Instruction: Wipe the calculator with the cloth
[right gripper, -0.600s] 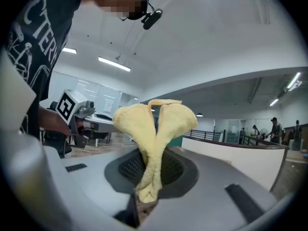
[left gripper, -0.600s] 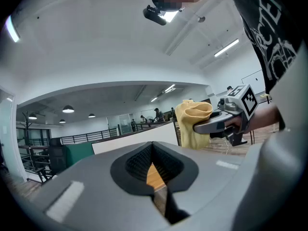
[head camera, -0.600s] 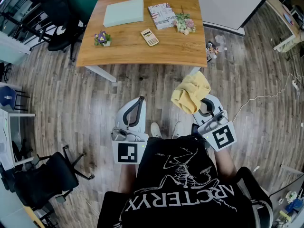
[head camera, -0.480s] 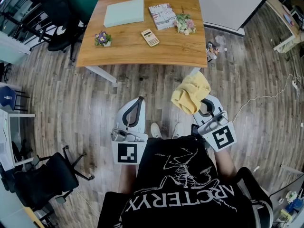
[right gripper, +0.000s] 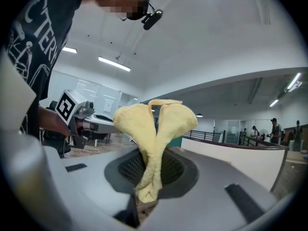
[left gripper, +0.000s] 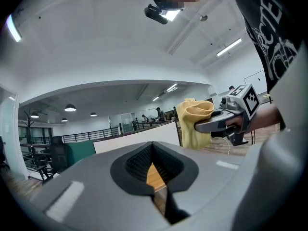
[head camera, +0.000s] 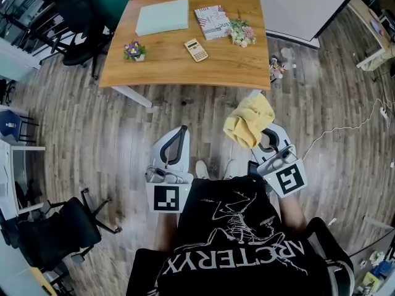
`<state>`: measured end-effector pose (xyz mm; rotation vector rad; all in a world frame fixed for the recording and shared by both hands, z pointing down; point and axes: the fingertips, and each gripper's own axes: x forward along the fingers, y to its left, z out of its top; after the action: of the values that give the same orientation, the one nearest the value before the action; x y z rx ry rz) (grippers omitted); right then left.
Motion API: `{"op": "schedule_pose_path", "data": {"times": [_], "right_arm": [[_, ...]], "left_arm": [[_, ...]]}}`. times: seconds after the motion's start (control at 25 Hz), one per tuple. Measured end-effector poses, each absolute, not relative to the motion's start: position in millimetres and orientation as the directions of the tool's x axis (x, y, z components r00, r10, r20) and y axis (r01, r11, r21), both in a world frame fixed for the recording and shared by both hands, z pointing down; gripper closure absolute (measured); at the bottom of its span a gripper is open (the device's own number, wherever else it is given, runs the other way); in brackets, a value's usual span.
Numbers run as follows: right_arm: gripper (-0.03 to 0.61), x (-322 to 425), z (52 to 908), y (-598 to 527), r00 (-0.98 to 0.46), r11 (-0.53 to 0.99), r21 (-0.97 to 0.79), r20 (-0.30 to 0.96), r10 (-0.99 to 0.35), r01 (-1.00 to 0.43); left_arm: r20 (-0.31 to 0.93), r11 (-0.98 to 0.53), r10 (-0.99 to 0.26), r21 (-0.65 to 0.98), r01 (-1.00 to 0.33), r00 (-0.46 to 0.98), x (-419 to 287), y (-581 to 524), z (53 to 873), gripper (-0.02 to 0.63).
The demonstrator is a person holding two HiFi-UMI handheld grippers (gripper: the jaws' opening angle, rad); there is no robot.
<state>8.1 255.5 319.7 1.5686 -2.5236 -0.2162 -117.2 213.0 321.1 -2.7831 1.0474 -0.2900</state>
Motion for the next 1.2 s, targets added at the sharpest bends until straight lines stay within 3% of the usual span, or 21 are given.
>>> {"op": "schedule_pose_path", "data": {"times": [0.6,1.0,1.2], "right_arm": [[0.522,58.3,338.6,202.9,-0.497,0.512,0.208,0.124,-0.859,-0.833],[0.522,79.3,360.6,15.3,-0.475,0.528,0.278,0.237,-0.848,-0.803],[0.522,78.1,355.9,-81.4,-0.463,0.525,0.289,0.259,-0.848,-0.800]], "left_arm": [[0.163,-0.689,-0.723,-0.240,-0.684,0.671,-79.5,165.6,335.3,0.603],[0.178,-0.707,-0.707,-0.136,-0.694,0.685,-60.2,7.3,366.3,0.603],[0.173,-0.722,-0.691,-0.226,-0.654,0.702,-59.6,-81.3,357.1,0.604]]}}
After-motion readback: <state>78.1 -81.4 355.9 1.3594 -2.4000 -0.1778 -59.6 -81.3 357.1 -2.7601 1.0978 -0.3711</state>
